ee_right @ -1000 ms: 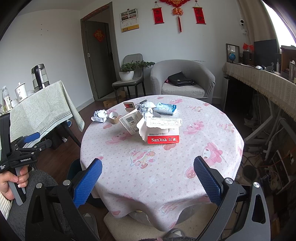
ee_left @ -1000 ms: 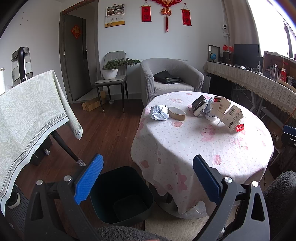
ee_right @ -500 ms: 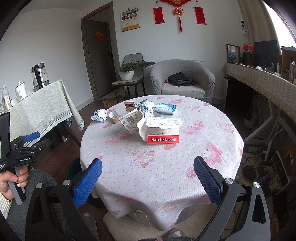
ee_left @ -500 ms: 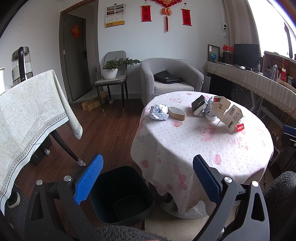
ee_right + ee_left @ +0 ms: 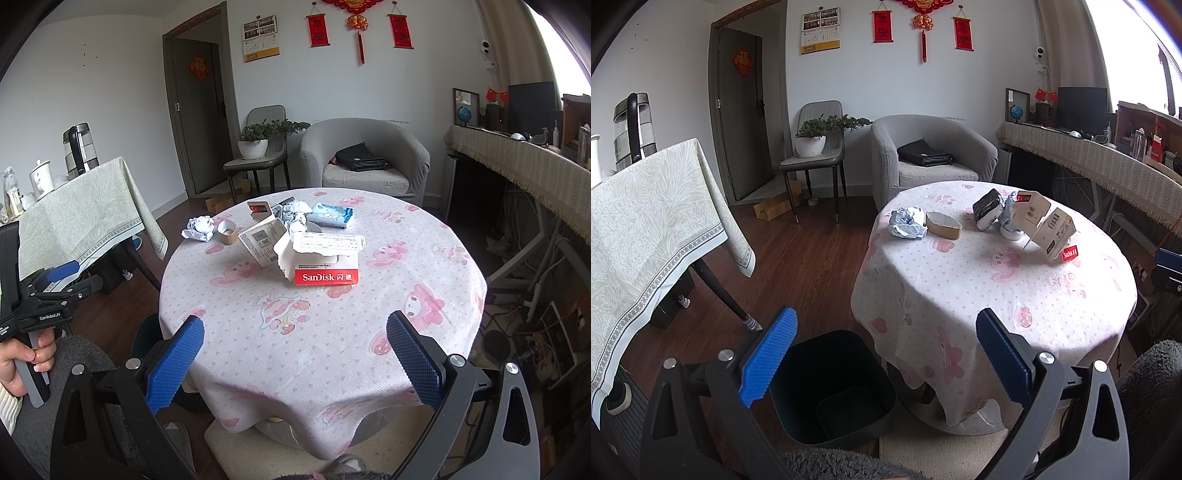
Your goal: Collect trash
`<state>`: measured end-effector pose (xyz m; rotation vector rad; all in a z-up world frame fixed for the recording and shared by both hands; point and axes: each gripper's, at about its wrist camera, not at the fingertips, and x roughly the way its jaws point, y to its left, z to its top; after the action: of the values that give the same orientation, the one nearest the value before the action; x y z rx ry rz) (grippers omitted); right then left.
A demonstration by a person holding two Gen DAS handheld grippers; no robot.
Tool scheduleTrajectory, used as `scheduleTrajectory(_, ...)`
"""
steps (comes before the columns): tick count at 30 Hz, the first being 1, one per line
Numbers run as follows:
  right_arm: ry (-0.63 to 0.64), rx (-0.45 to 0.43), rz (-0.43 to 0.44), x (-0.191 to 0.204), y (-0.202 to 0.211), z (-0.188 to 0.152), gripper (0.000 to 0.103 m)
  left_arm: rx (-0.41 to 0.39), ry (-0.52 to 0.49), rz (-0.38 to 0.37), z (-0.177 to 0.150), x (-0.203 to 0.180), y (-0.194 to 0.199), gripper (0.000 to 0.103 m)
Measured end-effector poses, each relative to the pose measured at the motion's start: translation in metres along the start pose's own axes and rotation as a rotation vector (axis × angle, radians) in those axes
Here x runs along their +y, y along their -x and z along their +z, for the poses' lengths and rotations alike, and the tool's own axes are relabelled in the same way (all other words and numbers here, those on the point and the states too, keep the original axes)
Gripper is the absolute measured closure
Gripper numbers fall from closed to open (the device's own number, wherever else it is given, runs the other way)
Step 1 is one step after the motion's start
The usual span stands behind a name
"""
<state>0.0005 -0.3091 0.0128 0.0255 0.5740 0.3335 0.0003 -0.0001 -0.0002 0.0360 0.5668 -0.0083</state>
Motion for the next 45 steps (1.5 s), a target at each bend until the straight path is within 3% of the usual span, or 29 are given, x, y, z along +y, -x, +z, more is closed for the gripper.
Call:
scheduleTrajectory(38,-0.013,-0.005,0.009,0.0,-0.002,-0.002,0.003,0.015,0.021,0.013,-0.008,0.002,0.0,0.004)
scheduleTrajectory(45,-0.015,0.0,-0.042,-0.01,0.002,0.008,0.003,0.019,0.043,-0.014,0.004,0.01,-0.002,0.004)
